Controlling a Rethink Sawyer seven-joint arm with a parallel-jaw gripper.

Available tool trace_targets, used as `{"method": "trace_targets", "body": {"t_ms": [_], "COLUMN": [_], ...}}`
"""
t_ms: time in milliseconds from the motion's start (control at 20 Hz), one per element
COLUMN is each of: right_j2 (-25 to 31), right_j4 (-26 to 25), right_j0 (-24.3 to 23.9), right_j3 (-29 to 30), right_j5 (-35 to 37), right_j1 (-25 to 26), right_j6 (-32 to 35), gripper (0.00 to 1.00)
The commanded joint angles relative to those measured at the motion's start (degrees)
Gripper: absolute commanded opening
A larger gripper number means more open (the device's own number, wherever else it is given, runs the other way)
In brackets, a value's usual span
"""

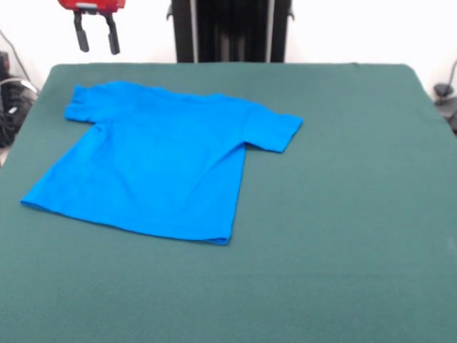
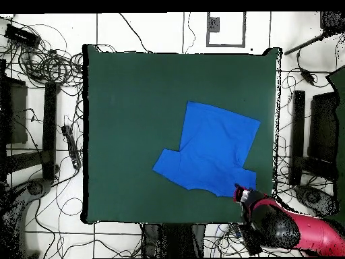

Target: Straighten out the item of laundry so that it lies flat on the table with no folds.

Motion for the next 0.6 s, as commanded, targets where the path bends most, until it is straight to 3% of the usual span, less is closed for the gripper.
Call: {"method": "trace_targets", "body": {"t_ms": [50, 600], "right_j2": [7.0, 5.3], "right_j4": [0.9, 2.9], "right_j0": [2.8, 9.9], "right_j3": [1.0, -0.1], "right_j5": [6.4, 6.3], "right_j1": [0.0, -1.6], "right_j6": [-6.6, -1.3], "gripper": [1.0, 1.0]}}
